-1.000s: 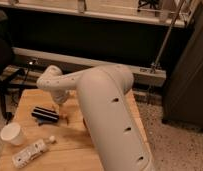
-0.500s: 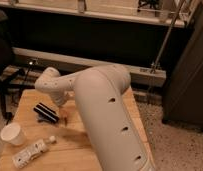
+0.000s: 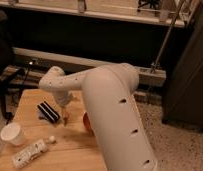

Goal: Place the pepper in the ceramic cup

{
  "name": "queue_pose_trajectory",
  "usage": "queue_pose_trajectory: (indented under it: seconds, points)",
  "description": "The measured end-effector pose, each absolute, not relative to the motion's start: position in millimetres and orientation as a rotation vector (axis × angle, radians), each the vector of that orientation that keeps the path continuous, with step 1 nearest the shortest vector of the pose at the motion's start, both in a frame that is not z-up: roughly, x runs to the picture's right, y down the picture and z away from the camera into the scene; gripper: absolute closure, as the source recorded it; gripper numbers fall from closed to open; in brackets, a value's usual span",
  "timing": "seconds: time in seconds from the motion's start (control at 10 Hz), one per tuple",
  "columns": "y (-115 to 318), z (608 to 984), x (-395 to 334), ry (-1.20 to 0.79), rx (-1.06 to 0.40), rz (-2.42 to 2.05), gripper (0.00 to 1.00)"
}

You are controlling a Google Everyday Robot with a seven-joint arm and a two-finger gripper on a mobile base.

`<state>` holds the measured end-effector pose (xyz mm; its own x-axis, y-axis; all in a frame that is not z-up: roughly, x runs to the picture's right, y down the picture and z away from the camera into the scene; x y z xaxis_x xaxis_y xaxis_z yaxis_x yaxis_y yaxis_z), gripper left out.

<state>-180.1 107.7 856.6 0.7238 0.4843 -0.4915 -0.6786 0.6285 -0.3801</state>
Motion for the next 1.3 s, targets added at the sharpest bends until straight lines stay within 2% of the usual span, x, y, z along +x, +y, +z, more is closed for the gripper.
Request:
queue_pose_trajectory:
  seconds: [0.5, 1.3]
  points:
    - [109, 866, -170, 0.406, -0.598, 0.692, 0.2]
    - [118, 880, -199, 0.463, -0.602, 0.592, 0.2]
